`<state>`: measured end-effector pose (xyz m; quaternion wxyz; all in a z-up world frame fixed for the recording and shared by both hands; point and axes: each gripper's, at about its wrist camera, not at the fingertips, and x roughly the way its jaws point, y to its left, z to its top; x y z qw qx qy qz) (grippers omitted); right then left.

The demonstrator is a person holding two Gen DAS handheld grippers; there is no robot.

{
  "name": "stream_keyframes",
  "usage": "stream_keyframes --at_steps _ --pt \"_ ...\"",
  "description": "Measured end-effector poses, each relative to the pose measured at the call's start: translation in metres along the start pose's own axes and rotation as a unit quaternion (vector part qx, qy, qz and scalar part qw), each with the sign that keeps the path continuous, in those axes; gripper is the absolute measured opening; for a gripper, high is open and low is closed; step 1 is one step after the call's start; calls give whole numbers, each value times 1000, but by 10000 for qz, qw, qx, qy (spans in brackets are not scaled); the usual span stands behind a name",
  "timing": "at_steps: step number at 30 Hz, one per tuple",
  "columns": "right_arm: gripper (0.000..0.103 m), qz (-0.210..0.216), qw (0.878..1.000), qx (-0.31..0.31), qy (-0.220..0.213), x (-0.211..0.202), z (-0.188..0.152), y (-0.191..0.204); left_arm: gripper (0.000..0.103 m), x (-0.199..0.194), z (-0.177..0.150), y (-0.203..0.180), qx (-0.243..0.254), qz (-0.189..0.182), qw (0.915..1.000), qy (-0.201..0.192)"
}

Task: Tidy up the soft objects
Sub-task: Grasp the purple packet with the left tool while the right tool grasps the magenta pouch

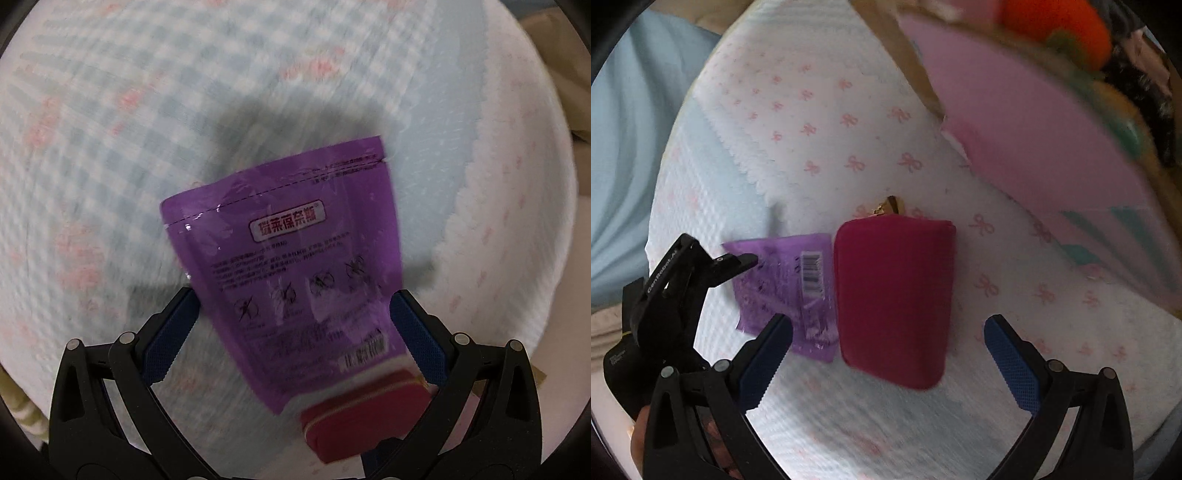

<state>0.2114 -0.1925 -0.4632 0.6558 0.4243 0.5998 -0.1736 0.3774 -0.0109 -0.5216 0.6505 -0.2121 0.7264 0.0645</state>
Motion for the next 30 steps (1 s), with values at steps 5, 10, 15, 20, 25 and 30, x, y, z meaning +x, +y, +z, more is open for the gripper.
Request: stream_keyframes --at_steps 5,10,15,20,25,30 --pt "103 -112 9997 196 11 19 6 -2 103 10 -4 -19 145 575 9981 -138" --pt "96 -359 9992 148 -7 33 8 0 103 14 -12 -27 107 610 9973 -387" --pt "82 -662 9978 -35 -37 33 4 5 85 -2 -15 -6 73 542 9977 -406" --pt "66 -726 9968 -324 28 35 1 13 66 -17 -19 8 -15 349 9983 -475" --pt "51 -570 9967 -586 27 28 -5 15 34 -36 -23 24 -10 205 9978 -637" --pt "43 -458 9953 -844 -76 17 -16 21 21 -44 -24 43 -61 -88 9979 -644"
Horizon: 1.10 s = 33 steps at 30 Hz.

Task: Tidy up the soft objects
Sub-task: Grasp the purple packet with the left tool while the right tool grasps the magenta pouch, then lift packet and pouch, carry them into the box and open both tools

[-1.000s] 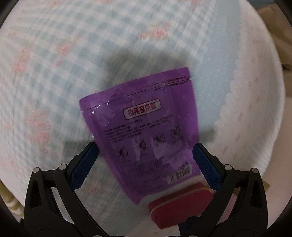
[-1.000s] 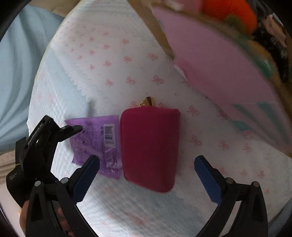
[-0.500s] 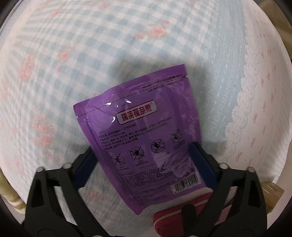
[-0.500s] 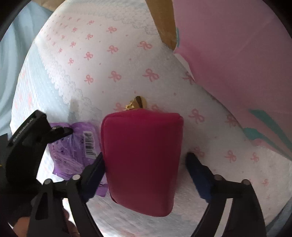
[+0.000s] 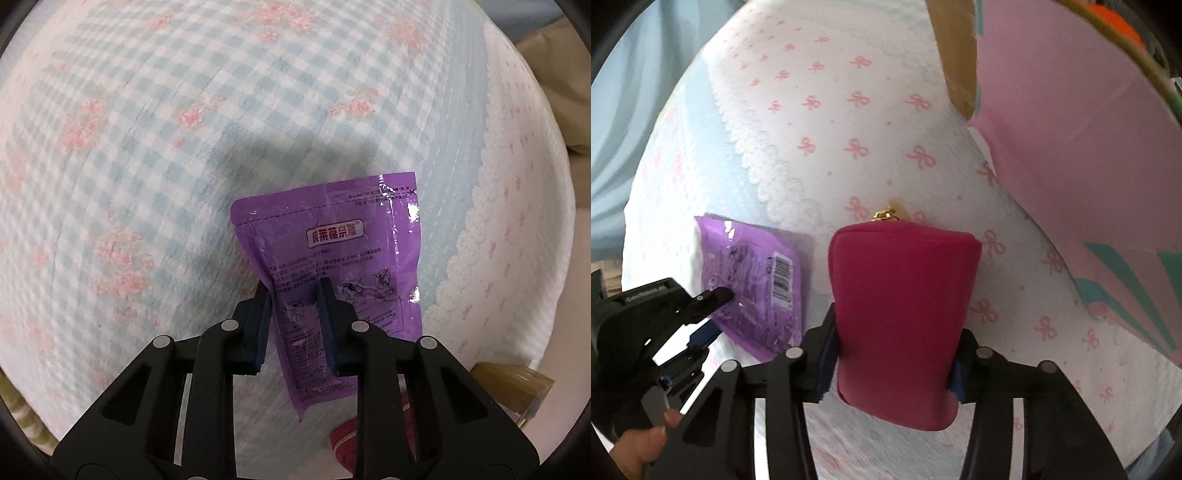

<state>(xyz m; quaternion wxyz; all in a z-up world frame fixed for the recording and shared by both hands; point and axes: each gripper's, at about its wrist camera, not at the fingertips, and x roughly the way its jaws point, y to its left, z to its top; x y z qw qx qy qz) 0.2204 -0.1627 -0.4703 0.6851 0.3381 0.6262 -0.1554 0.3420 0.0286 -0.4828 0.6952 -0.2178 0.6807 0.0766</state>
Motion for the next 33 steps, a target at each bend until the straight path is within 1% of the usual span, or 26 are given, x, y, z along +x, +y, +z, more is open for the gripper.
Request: stream_keyframes --at_steps 2,3,4,5,6,7,8,9,10,11,12,17,19,21,22,24,27,30,33 --pt "43 61 10000 -58 -17 -3 -3 3 21 -3 -2 3 49 -121 9999 13" --pt "43 85 9999 -84 -6 -5 -4 2 21 -4 -3 5 59 -276 9995 126" --pt "43 124 9999 -79 1 -4 -2 2 22 -2 -3 9 29 -285 9994 194" --pt "43 146 9999 -72 13 -5 -3 -1 25 1 -2 12 -32 -267 9993 278" --pt "43 180 9998 -65 25 -8 -5 -4 32 1 -5 14 -105 -290 9989 360" --pt "43 201 9998 -66 27 -12 -6 -8 42 1 -7 15 -178 -321 9985 418" --pt "43 207 9997 -80 33 -12 -6 -10 72 0 -9 15 -203 -311 9984 434" --pt "43 204 9997 -103 43 -12 -6 -10 97 -1 -12 13 -203 -235 9987 394" --pt "43 203 9997 -139 62 -12 -6 -12 101 -5 -14 11 -200 -144 9993 274" --pt "43 208 9996 -163 87 -12 -6 -17 101 -9 -15 8 -188 -106 9996 190" --pt "43 215 9995 -181 113 -12 -7 -20 101 -11 -17 1 -177 -65 9996 196" --pt "43 304 9986 -383 212 -15 -13 -30 101 1 -15 -25 -204 192 9991 325" --pt "43 339 9978 -513 252 -15 -13 -32 101 10 -15 -35 -159 445 9980 413" --pt "43 386 9972 -572 282 -12 -12 -36 103 22 -14 -44 11 882 9948 508" --pt "43 416 9970 -579 315 -12 -11 -40 103 24 -16 -46 58 984 9941 464" --pt "43 456 9967 -580 339 -11 -7 -45 103 22 -21 -50 -5 1023 9941 349" --pt "43 532 9963 -560 374 -11 -3 -52 103 23 -26 -57 -54 1077 9937 307" --pt "43 611 9962 -481 395 -13 0 -59 103 28 -29 -59 -166 1091 9931 391" --pt "43 654 9962 -444 376 -13 5 -65 103 33 -29 -64 -355 985 9932 510"
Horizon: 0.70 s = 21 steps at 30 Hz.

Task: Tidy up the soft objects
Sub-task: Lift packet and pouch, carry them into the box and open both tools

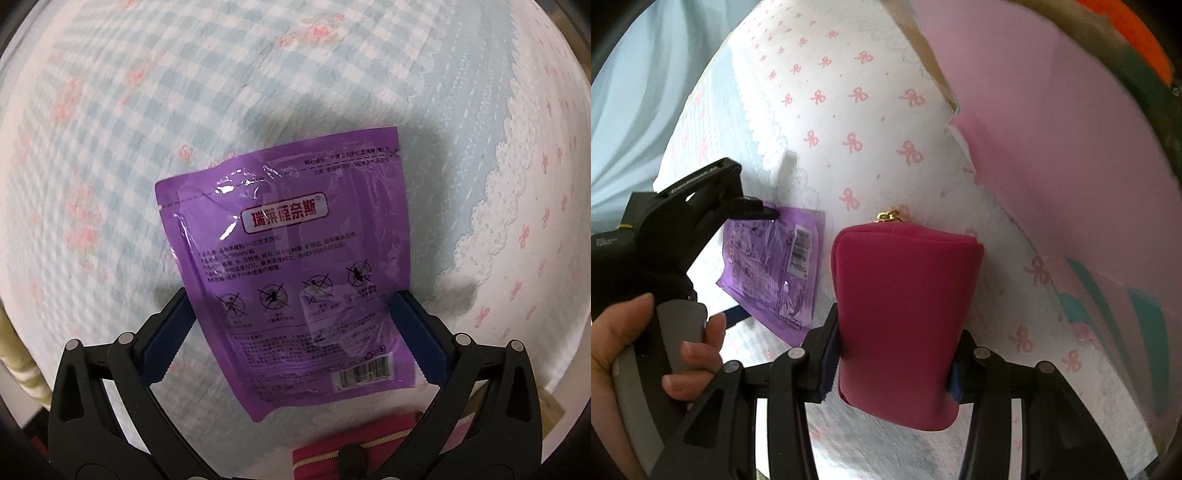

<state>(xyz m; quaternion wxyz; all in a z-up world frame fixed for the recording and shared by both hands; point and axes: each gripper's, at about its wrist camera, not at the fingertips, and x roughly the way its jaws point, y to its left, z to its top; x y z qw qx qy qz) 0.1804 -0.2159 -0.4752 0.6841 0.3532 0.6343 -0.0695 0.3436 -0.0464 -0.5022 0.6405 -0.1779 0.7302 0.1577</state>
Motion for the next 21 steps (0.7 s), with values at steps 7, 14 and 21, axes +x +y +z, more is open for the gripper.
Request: stream_keyframes --at_steps 7,14,21 --pt "43 44 9999 99 -38 -8 10 -4 103 0 3 -10 145 11 9999 33" --pt "43 15 9999 97 -77 -10 9 -5 103 19 8 -20 138 -43 9998 -147" --pt "43 -81 9997 -176 -139 -14 4 1 89 16 -7 -5 451 -288 9974 -479"
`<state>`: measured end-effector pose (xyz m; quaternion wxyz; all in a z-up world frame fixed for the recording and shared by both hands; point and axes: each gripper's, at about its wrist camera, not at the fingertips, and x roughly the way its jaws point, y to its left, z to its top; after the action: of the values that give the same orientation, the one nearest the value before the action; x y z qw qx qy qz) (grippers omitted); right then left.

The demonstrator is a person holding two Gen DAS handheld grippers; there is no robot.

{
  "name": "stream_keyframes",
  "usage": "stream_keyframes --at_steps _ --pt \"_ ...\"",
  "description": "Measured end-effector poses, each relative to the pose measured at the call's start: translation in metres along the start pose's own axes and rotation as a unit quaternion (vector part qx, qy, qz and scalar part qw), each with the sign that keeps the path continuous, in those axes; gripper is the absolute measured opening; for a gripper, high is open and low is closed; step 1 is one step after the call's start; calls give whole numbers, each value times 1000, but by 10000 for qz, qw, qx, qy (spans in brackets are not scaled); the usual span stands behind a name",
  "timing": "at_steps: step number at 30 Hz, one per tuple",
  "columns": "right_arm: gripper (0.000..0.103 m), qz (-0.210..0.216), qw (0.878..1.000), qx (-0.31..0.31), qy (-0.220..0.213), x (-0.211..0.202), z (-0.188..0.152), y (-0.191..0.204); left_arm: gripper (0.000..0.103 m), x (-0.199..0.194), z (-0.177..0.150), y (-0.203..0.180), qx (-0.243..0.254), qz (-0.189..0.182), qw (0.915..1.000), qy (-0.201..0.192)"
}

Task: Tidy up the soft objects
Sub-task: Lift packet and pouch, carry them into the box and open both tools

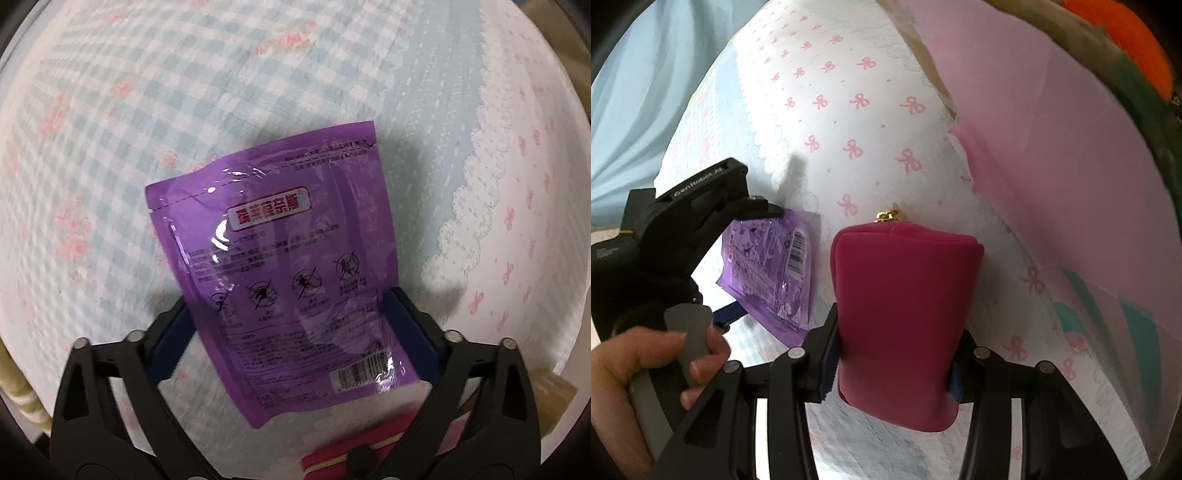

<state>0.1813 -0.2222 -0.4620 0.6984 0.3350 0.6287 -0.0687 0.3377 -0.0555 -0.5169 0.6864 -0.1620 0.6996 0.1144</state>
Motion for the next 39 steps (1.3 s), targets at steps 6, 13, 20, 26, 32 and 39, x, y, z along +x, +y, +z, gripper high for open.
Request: stream_keyframes --at_steps 6,13,20,26,32,39 --pt "41 -214 9979 -592 -166 -4 -10 14 57 -14 -20 14 495 18 9980 -398" --pt "39 -338 9931 -1069 -355 -9 -19 23 24 -36 -15 51 728 -478 9946 -563" --pt "32 -321 9867 -1505 -522 -9 -31 40 16 -65 -21 84 1017 -688 9897 -731" --pt "31 -165 9828 -1647 -821 -37 -33 56 15 -107 -37 112 1053 -807 9867 -938" --pt "31 27 9774 -1782 -1135 -80 -48 63 14 -158 -62 120 1194 -892 9807 -1263" --pt "31 318 9656 -2131 -1453 -165 -61 65 14 -252 -95 91 1690 -898 9614 -1976"
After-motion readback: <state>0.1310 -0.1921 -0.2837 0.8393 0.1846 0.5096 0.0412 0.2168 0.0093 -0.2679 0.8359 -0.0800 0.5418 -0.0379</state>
